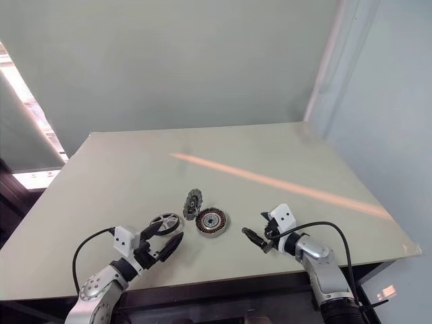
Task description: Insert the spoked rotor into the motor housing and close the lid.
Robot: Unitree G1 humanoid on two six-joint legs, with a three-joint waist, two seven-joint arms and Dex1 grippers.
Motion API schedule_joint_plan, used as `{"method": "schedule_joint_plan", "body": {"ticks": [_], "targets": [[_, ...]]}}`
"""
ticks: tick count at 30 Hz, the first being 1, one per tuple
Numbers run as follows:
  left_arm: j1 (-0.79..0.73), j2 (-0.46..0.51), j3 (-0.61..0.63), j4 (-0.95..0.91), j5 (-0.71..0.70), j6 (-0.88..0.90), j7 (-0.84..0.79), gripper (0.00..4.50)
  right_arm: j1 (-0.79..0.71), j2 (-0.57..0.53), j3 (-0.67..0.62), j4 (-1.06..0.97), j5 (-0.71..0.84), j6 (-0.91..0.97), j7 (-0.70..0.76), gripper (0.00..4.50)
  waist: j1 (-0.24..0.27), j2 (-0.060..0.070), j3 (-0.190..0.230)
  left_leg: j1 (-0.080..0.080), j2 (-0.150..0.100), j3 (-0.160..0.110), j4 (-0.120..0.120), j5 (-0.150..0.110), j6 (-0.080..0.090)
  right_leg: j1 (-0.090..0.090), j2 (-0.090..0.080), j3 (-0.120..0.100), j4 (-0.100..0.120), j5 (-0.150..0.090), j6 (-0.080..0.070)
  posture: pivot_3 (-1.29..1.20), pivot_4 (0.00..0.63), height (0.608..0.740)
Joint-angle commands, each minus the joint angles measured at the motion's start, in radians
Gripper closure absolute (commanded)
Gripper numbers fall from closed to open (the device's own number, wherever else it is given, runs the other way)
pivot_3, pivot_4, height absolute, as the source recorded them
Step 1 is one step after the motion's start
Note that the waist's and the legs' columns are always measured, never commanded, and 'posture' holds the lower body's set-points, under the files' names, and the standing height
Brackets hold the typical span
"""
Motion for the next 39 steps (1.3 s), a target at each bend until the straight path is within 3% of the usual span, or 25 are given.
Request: {"method": "schedule_joint_plan", "body": {"ticks": [1, 39], "targets": [[-0.010, -0.004, 0.004, -0.051, -0.009, -0.007, 0.002, 0.04, -0.003, -0.004, -0.015, -0.052, 0.022, 0.001, 0.002, 0.00, 0.000, 0.000, 0.000, 0.000, 0.000, 0.000, 0.000, 0.000, 0.000, 0.000, 0.000, 0.000, 0.000, 0.000, 0.000, 0.00, 0.000, 0.740], [-0.004, 0.027, -0.068, -0.049, 0.021, 0.040, -0.060, 0.04, -0.026, 0.029, 0.033, -0.061, -0.033, 0.153, -0.086, 0.00, -0.001, 0.000, 0.000, 0.000, 0.000, 0.000, 0.000, 0.000, 0.000, -0.001, 0.000, 0.000, 0.000, 0.000, 0.000, 0.00, 0.000, 0.740]]}}
